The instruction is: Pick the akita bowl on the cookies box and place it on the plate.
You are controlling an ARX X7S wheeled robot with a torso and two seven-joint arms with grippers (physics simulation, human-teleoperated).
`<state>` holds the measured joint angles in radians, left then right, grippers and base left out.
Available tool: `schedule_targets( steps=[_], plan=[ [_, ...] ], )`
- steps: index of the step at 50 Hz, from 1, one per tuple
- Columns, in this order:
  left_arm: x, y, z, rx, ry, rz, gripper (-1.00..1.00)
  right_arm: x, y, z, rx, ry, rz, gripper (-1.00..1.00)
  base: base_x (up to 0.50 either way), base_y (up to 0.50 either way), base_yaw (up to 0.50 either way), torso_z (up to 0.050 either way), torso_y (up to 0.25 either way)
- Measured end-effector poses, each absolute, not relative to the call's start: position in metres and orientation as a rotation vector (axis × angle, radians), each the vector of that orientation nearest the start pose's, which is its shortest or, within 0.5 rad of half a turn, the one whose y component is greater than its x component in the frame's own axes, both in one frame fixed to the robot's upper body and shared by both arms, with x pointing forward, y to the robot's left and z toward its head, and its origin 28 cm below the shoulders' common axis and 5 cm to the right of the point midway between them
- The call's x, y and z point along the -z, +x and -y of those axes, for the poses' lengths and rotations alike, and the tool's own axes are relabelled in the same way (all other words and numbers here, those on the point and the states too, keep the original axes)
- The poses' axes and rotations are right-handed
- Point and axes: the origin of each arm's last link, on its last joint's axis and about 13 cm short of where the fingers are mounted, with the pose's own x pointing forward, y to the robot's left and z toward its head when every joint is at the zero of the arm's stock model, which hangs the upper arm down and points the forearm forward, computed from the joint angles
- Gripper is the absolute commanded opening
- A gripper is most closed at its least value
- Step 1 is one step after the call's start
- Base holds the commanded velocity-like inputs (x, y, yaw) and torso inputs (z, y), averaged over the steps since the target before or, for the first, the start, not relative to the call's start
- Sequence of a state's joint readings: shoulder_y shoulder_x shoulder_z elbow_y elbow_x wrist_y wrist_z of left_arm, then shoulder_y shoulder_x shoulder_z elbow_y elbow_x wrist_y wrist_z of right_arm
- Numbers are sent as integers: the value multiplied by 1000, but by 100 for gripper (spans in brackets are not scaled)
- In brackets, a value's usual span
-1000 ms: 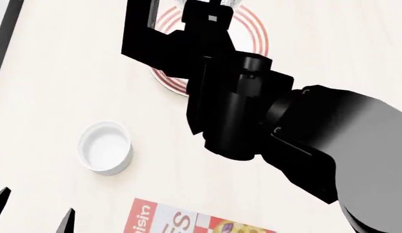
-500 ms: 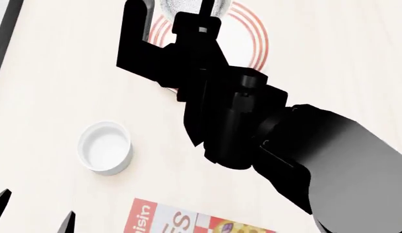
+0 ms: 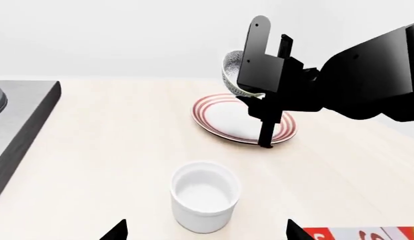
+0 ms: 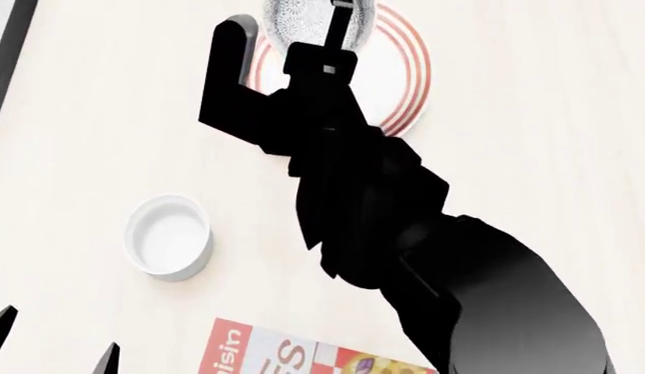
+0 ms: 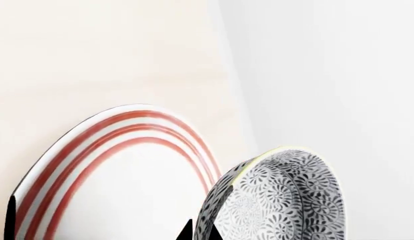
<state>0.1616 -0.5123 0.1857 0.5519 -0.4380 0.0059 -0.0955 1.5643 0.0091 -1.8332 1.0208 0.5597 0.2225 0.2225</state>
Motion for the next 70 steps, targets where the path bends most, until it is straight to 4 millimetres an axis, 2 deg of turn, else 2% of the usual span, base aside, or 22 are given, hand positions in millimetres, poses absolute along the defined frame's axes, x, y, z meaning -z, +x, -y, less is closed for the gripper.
schedule_targets(
  steps=[34, 65, 66, 70],
  plan=[
    [-98, 165, -239, 330, -26, 252, 100, -223, 430, 46, -224, -1240, 101, -100, 0, 0, 0, 0, 1],
    [-98, 164, -239, 336, -27, 250, 100, -218, 429, 46, -245, -1216, 72, -100, 0, 0, 0, 0, 0],
    [-98, 164, -239, 336, -27, 250, 100, -218, 429, 46, -245, -1215, 72, 100, 0, 0, 0, 0, 0],
    [-98, 164, -239, 335, -26, 251, 100, -219, 429, 46, -240, -1222, 75, 100, 0, 0, 0, 0, 0]
  ],
)
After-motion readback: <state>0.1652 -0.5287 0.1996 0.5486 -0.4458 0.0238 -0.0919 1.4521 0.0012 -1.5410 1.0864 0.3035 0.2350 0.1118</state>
